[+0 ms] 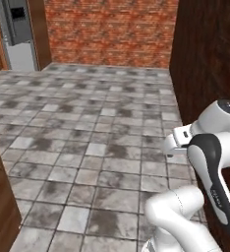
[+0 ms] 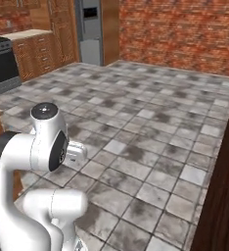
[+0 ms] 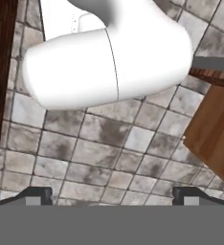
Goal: Place the cold items (carrot and squash) from the fridge in one tupperware on the dining counter. Place the warm items (hot dog and kebab skewer) in the stove area in another tupperware.
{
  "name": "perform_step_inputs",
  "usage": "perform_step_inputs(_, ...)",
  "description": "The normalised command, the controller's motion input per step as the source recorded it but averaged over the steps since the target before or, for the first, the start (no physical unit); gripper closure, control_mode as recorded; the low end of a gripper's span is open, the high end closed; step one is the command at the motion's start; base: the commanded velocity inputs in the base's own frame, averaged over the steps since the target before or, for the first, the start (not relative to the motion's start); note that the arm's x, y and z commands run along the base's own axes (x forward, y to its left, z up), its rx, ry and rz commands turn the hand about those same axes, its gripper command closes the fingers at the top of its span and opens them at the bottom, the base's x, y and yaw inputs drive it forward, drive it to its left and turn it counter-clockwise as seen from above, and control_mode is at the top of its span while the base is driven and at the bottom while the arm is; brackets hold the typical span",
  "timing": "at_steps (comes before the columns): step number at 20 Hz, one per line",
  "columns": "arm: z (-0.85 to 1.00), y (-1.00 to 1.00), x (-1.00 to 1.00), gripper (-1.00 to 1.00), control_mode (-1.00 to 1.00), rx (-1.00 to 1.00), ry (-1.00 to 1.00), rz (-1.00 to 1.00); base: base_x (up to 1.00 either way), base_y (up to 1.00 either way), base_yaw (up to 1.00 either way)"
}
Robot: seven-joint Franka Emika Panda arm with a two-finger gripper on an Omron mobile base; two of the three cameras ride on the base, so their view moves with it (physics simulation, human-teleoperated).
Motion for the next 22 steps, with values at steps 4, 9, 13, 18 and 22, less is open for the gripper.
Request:
perform_step_inputs(4,0.00,0.00,0.00,-1.00,1.00,0.00,0.00,0.00,1.00,-0.62,0.35)
perform_step_inputs(9,0.00,0.00,0.00,-1.00,1.00,0.00,0.00,0.00,1.00,-0.39,0.41)
perform_step_inputs(13,0.00,0.00,0.00,-1.00,1.00,0.00,0.00,0.00,1.00,-0.27,0.43)
perform_step_inputs(18,0.00,0.00,0.00,-1.00,1.00,0.00,0.00,0.00,1.00,-0.31,0.43)
perform_step_inputs(22,0.00,0.00,0.00,-1.00,1.00,0.00,0.00,0.00,1.00,-0.33,0.43)
